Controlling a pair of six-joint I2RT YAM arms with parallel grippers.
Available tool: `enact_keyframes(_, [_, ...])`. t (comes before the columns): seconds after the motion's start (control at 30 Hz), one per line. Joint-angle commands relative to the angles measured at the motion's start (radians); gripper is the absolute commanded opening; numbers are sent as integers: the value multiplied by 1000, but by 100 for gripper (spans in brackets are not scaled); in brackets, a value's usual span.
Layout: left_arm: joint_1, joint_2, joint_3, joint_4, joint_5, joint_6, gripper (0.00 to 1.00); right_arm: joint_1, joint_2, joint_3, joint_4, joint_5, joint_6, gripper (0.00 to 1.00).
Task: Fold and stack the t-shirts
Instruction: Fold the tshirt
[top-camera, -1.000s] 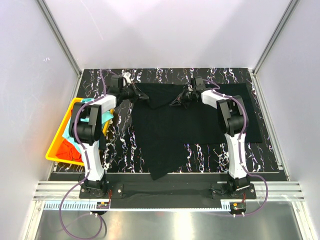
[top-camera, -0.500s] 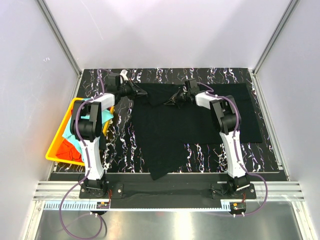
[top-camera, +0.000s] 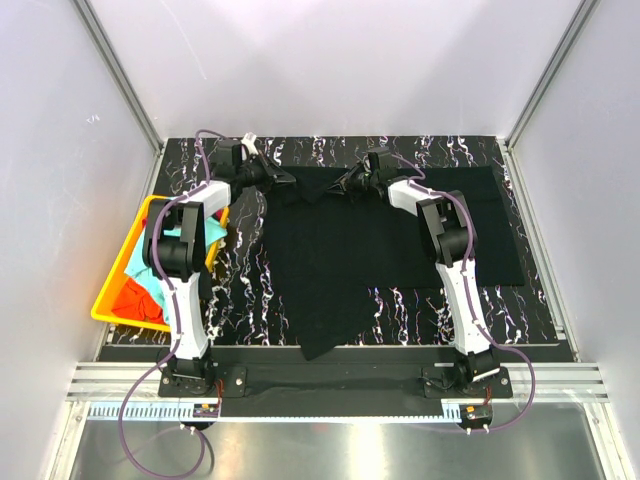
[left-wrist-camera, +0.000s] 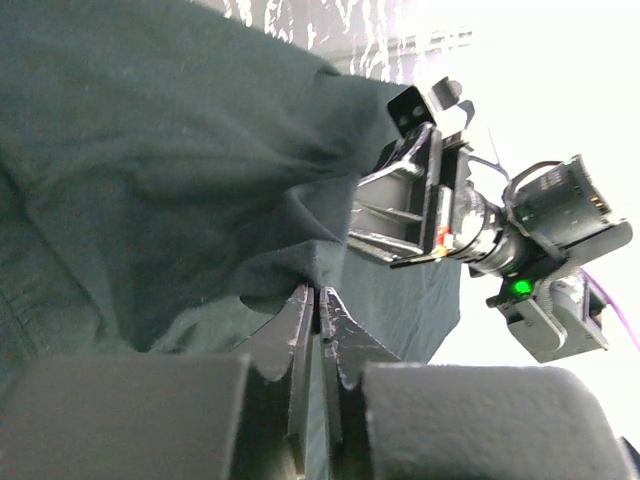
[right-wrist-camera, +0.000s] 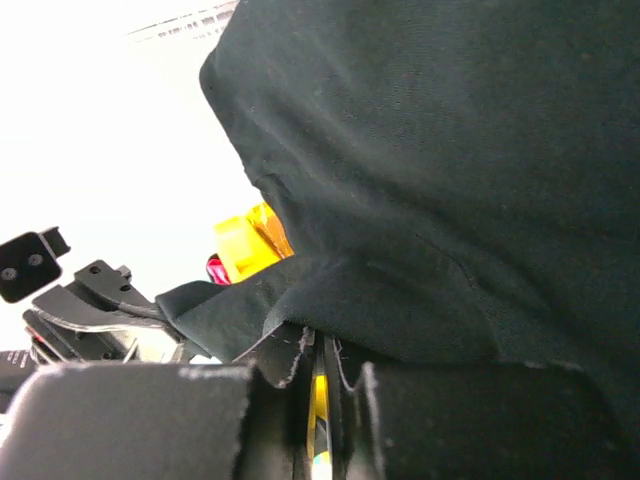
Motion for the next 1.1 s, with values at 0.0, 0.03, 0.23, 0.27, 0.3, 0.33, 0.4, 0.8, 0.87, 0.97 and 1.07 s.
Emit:
enact_keyframes(0.0, [6,22,60,44,18,-4,10,7,-1,23,53,6,46,11])
enact_keyframes(0.03, [9,25,66,49,18,-16,10,7,-15,-4,66,6,46,14])
enact_keyframes(0.23, [16,64,101,102,15,-68,11,13,-60,-113,125,1,64,23])
enact_keyframes(0.27, [16,70,113,107,13,-73,10,17,-63,-123,130,6,63,24])
enact_keyframes(0.3, [18,79,119,109,12,-76,10,20,-67,-138,132,7,61,24])
enact_keyframes(0.33, [16,85,126,109,12,-79,10,23,-66,-141,133,7,63,24])
enact_keyframes(0.4, [18,96,136,116,12,-84,10,24,-63,-144,155,1,60,25])
enact_keyframes(0.8, [23,84,100,145,19,-102,9,50,-38,-89,87,95,67,39])
enact_keyframes(0.87, [23,79,95,145,23,-98,9,56,-43,-83,51,147,73,39])
enact_keyframes(0.97, [23,74,86,145,26,-95,9,64,-58,-90,-15,228,108,38])
enact_keyframes(1.07, [23,71,67,153,29,-96,8,67,-57,-80,-89,289,127,38])
